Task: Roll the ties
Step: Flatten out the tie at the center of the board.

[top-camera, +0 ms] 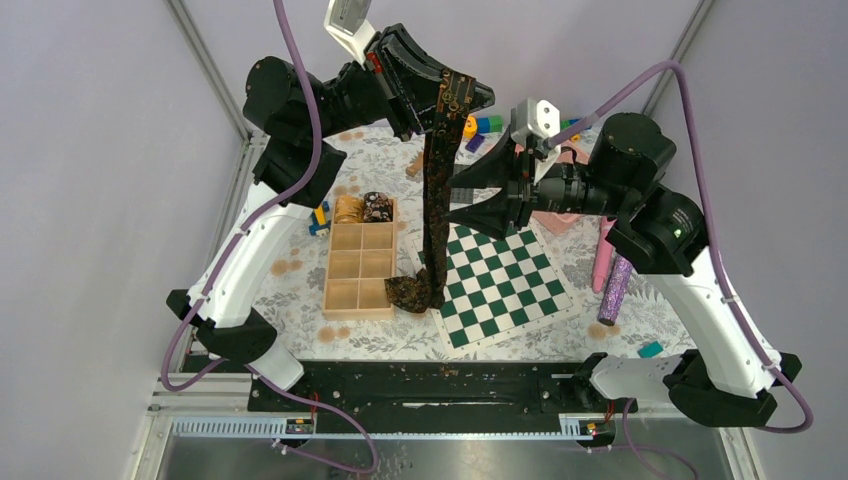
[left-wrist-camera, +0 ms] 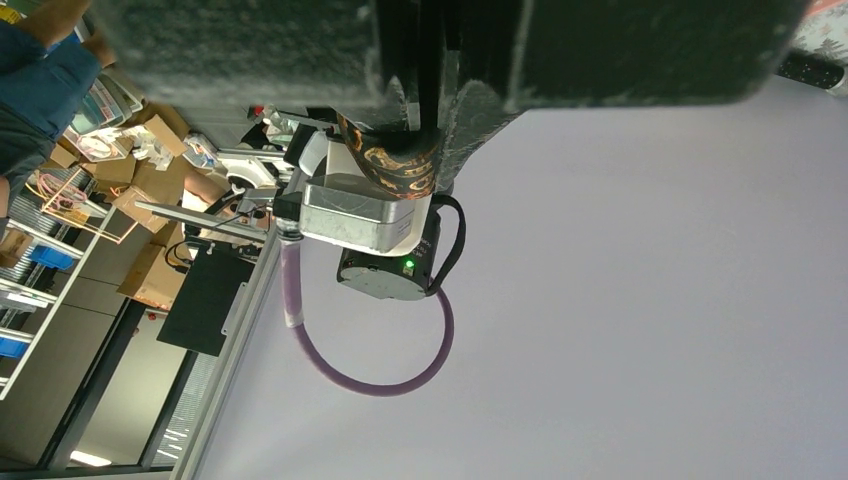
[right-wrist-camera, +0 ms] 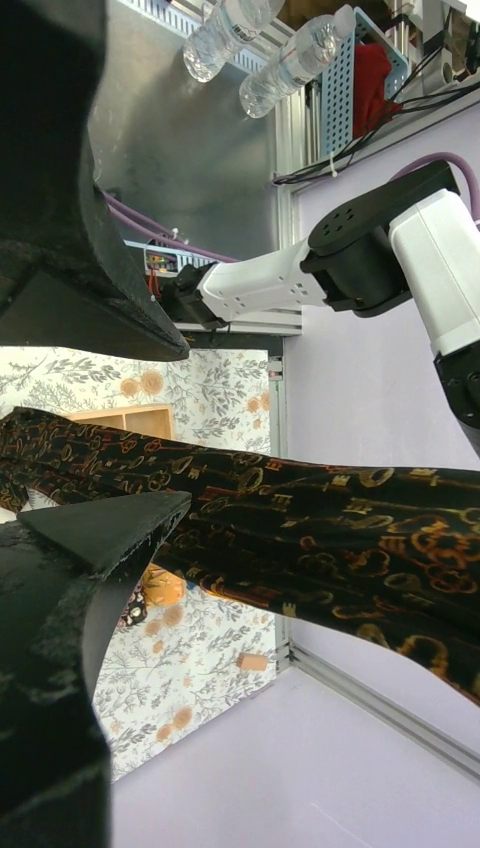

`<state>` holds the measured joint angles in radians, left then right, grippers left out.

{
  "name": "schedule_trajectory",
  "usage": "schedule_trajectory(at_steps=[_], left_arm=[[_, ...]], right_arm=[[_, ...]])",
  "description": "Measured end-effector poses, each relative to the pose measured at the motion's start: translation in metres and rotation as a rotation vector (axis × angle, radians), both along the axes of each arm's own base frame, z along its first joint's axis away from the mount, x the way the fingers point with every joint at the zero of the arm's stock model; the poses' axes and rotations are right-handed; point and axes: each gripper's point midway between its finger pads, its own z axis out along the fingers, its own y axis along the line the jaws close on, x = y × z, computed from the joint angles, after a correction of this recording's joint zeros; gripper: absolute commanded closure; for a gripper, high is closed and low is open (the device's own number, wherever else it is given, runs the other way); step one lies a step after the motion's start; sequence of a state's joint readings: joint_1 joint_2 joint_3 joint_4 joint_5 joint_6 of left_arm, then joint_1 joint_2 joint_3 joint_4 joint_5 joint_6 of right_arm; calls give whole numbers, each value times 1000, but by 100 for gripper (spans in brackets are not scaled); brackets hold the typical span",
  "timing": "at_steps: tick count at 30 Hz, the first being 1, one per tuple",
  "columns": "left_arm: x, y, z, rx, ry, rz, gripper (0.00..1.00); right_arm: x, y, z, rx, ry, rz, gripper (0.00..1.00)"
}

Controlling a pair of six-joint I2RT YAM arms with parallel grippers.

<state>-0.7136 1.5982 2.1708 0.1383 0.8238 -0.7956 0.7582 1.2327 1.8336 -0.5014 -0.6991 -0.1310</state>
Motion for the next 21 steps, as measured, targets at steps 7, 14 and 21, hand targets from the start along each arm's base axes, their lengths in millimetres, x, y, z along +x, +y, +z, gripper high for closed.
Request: schedule_trajectory(at_steps=[7, 14, 21], left_arm=[[-1, 0, 1, -4, -4, -3, 100], [-2, 1, 2, -6, -8, -8, 100], [-3, 1, 2, -5, -8, -9, 100]], right_arm=[[0, 0, -9, -10, 9, -2, 42], [4, 1, -18, -25, 20, -11, 43], [11, -3, -24, -34, 18, -46, 43]])
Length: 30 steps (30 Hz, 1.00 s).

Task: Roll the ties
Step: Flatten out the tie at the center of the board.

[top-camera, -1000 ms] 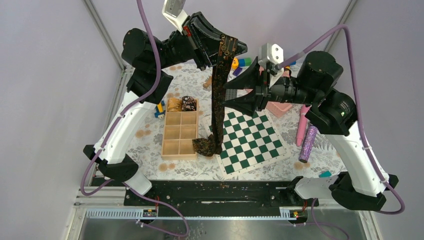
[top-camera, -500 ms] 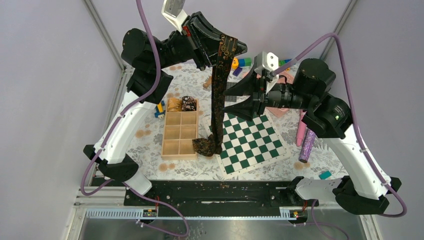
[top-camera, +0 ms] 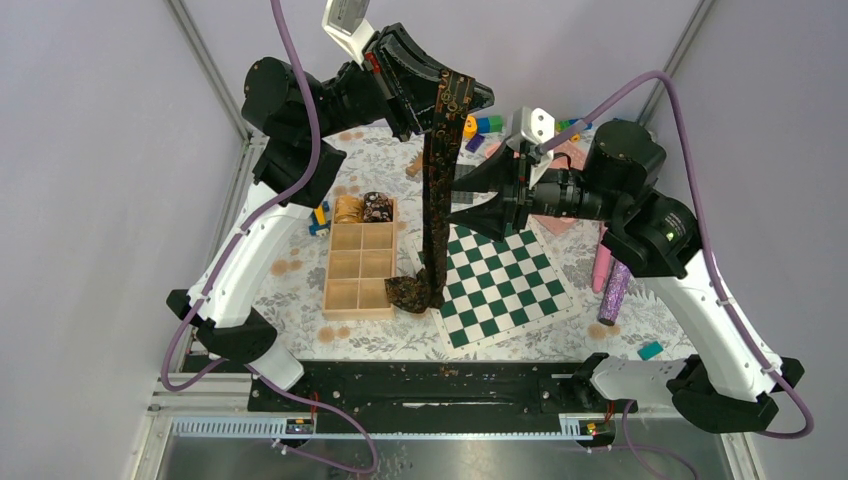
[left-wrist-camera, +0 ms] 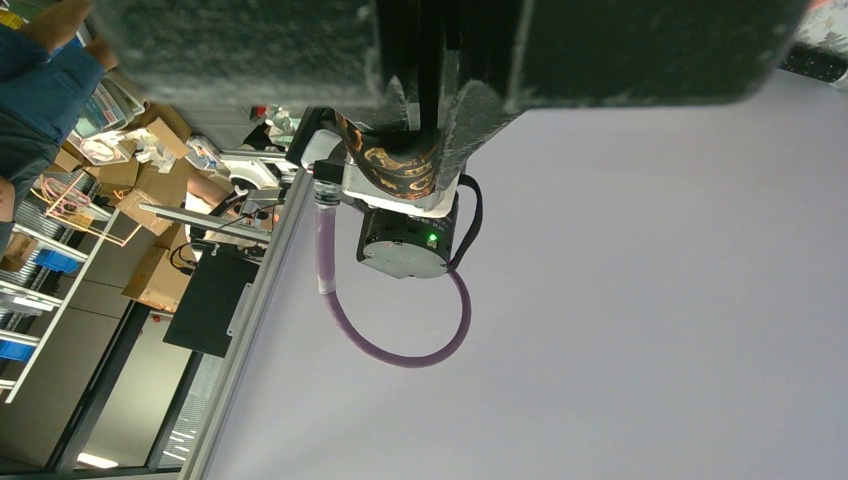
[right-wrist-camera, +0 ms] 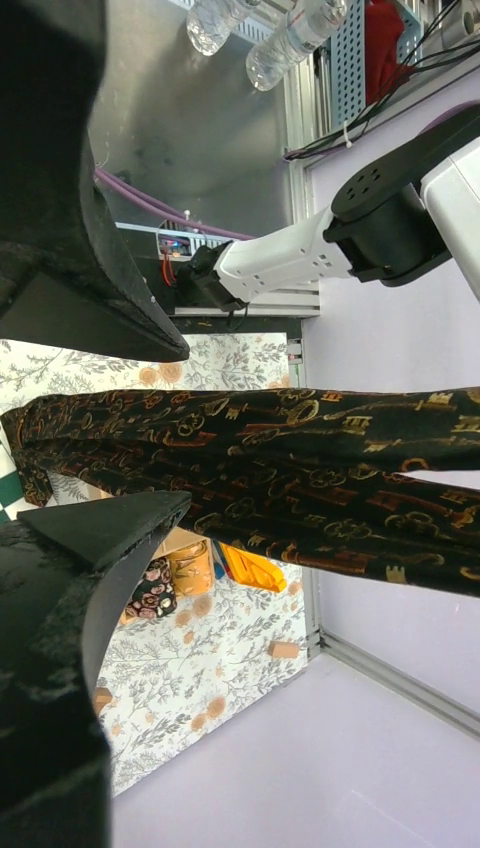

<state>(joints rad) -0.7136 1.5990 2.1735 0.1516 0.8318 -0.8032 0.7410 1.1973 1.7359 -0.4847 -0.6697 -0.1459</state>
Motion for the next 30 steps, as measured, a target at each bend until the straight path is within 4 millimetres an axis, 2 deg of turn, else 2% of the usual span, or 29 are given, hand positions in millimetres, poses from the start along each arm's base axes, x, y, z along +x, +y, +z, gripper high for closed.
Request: schedule_trajectory(at_steps=[8, 18, 23, 26, 29, 30], left_arm=[[0, 0, 0, 0, 1, -2, 100], [4, -4, -1, -4, 3, -5, 100], [10, -9, -6, 2, 16, -8, 100], [13, -12, -8, 7, 22, -8, 100], [13, -12, -8, 7, 22, -8, 100], [13, -12, -8, 6, 21, -8, 100]], right_arm=[[0, -3, 0, 2, 0, -1, 46], [-21, 3, 11, 50, 27, 122, 56], [-25, 5, 17, 73, 35, 150, 72], [-24, 6, 19, 79, 43, 150, 76], [-23, 8, 21, 88, 53, 147, 86], [-22, 8, 22, 91, 58, 143, 93]])
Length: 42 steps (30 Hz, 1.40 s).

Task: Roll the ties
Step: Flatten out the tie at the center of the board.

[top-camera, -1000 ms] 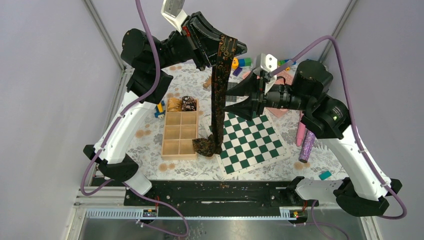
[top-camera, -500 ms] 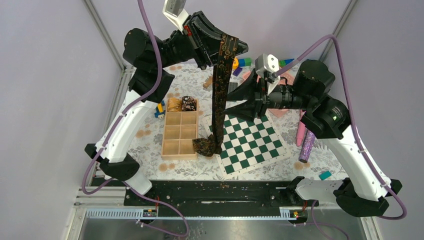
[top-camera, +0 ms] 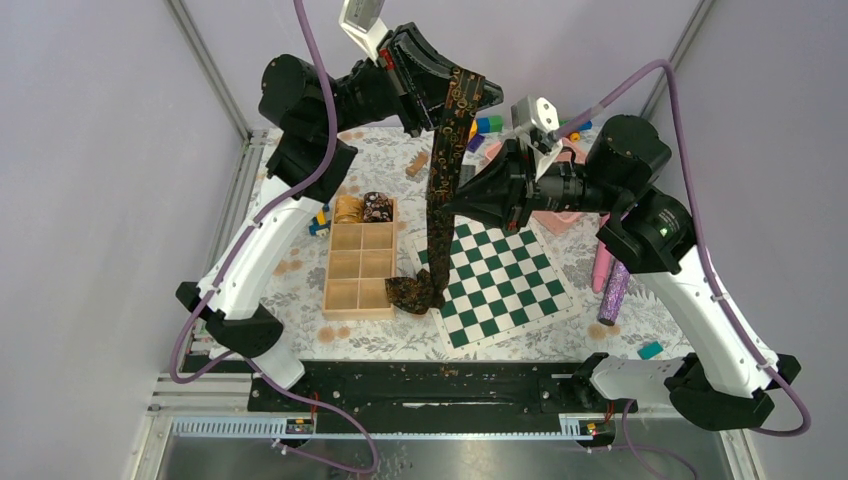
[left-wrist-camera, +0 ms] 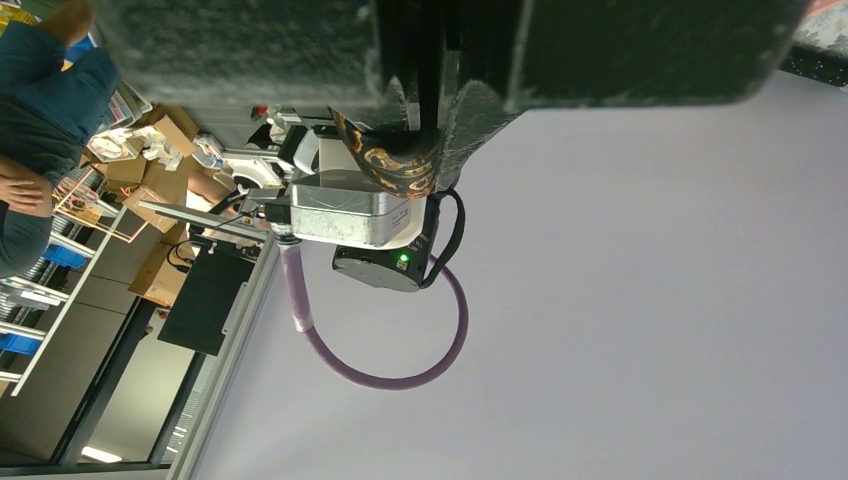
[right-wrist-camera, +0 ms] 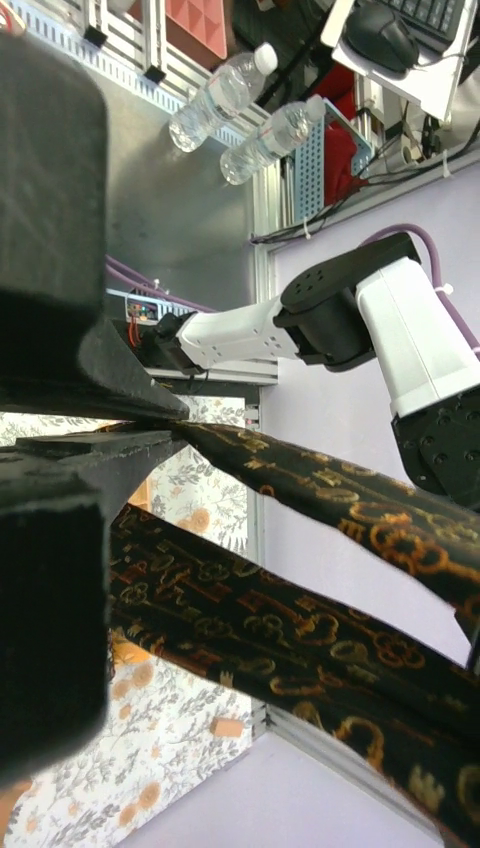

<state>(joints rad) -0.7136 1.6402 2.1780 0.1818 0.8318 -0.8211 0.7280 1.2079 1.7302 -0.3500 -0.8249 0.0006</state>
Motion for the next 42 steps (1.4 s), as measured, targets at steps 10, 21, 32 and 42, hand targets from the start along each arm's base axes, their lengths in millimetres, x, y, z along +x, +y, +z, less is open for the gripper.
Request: schedule_trajectory(at_steps=[10, 21, 32, 42], left_arm=[[6, -4, -10, 20, 10, 8, 100], [7, -6, -13, 26, 17, 9, 99], [-13, 4, 26, -58, -61, -13, 97], [-17, -7, 19, -44, -44, -45, 71]], right_arm=[[18, -3, 16, 44, 18, -123, 100], [-1, -27, 93, 178, -104, -153, 100], [1, -31, 116, 174, -154, -181, 100], [5, -29, 105, 134, -142, -184, 100]])
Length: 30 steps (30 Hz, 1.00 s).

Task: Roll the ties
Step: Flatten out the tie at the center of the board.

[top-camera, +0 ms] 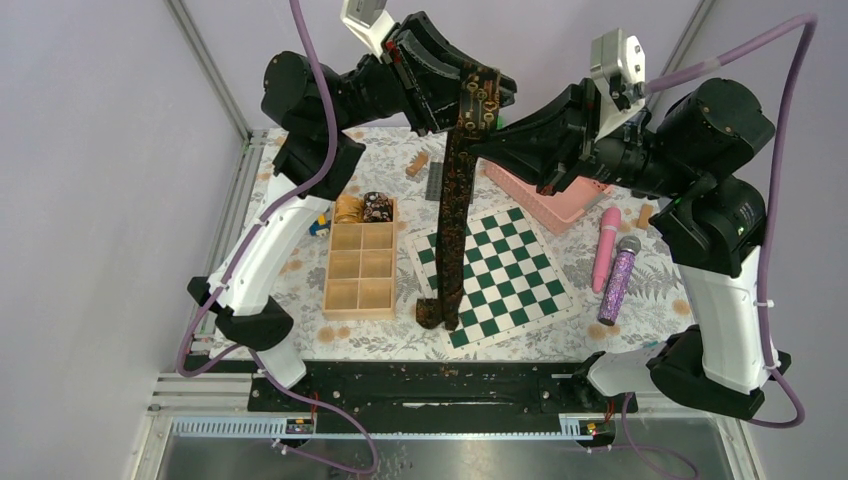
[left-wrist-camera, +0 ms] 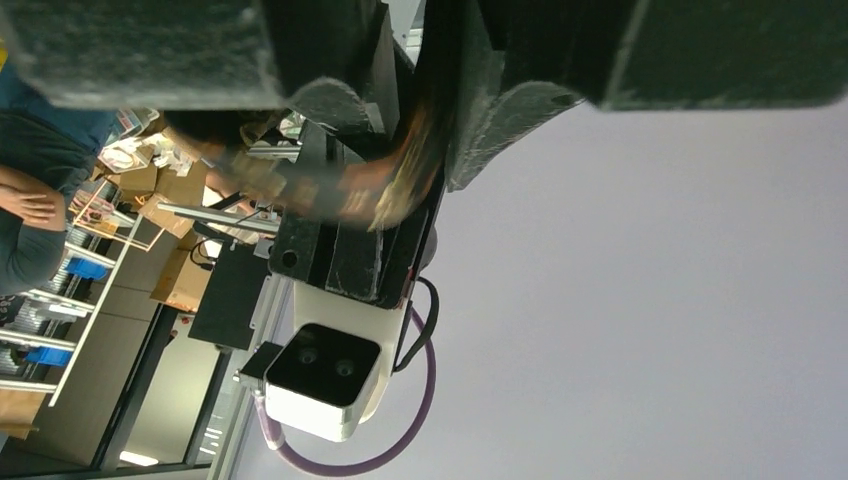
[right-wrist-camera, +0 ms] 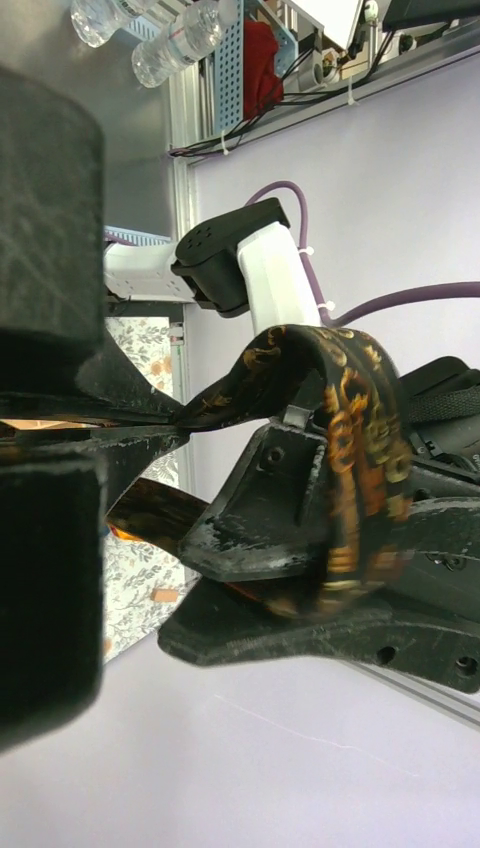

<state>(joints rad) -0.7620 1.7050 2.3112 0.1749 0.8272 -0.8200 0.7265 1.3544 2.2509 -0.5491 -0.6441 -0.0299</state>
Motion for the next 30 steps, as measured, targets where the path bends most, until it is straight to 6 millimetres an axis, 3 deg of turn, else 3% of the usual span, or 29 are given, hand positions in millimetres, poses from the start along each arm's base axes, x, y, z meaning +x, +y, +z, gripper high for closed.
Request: schedule_trajectory(at_steps=[4, 13, 15, 18, 21, 24, 28, 30], left_arm=[[0, 0, -1, 0, -3, 0, 62], [7, -7, -12, 22, 21, -4, 67], [6, -6, -10, 13, 13, -4, 74], [5, -5, -9, 9, 12, -7, 99], [4, -5, -8, 5, 9, -7, 100], [3, -4, -6, -2, 6, -10, 100], [2, -3, -4, -11, 7, -16, 100], [2, -3, -3, -11, 16, -18, 100]], right_arm=[[2, 2, -4, -9, 6, -1, 100], [1, -1, -4, -7, -2, -9, 100], [-2, -4, -2, -3, -7, -10, 100], [-3, -6, -3, -3, -9, -13, 100], [-2, -7, -7, -8, -4, -28, 100], [2, -7, -14, -20, 5, -46, 85], [10, -6, -22, -37, 15, -72, 75], [14, -5, -27, -46, 21, -87, 62]])
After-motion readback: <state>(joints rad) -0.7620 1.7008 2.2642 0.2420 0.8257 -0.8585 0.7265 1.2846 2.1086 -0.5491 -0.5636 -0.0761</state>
